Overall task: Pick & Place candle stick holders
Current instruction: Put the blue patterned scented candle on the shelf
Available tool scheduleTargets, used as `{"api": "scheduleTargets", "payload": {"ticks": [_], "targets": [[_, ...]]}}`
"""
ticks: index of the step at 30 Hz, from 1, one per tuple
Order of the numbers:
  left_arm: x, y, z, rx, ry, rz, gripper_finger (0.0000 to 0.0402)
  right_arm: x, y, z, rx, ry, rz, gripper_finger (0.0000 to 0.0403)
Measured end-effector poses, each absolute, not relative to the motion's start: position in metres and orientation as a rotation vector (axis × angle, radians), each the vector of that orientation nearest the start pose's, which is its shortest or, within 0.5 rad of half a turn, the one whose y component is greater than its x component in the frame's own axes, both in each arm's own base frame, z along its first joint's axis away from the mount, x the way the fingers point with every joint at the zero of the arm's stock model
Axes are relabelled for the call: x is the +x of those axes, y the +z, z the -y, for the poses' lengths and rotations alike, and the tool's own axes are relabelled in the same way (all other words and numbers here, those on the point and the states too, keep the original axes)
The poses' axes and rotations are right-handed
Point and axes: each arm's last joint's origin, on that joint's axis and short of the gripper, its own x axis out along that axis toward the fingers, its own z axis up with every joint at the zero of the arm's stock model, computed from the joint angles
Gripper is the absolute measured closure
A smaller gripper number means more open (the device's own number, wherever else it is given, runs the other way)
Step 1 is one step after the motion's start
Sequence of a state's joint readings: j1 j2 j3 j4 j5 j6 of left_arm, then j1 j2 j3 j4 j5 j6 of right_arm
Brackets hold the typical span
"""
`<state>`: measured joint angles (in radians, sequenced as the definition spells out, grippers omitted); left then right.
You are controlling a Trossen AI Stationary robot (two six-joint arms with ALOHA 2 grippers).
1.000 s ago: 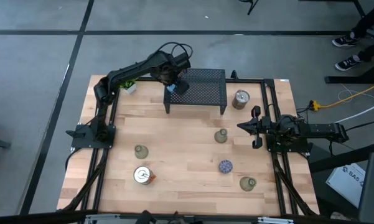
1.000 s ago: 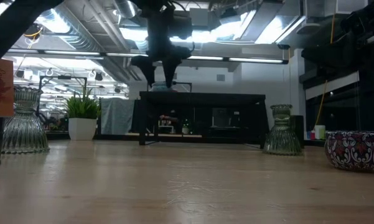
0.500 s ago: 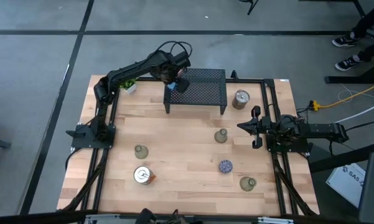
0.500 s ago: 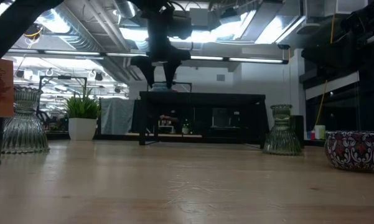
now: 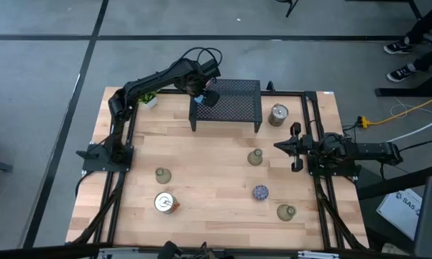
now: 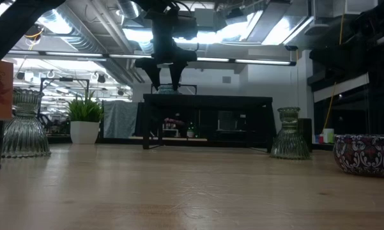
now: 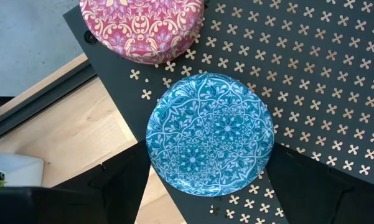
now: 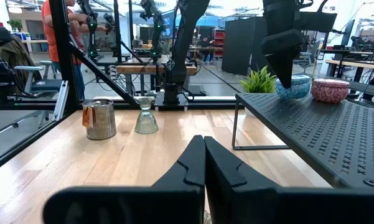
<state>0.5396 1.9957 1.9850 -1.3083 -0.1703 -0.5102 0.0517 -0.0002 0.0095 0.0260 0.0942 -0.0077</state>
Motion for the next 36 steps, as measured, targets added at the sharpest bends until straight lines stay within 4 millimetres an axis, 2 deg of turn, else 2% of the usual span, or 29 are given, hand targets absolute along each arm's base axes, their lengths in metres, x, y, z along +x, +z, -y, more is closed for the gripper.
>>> {"api": "scheduleTargets", "payload": {"ticks": [21, 36], "targets": [[0.3412, 0.3088, -0.2095, -0.640, 0.917, -1.135, 0.0104, 0.0969, 0.1693, -0.0023, -0.005, -0.043, 0.036, 0.0402], [0.3416, 0.3093, -0.2100, -0.626, 0.931, -1.126, 0.0076, 0.0969, 0.1693, -0.0023, -0.005, -0.043, 0.036, 0.0402]]}}
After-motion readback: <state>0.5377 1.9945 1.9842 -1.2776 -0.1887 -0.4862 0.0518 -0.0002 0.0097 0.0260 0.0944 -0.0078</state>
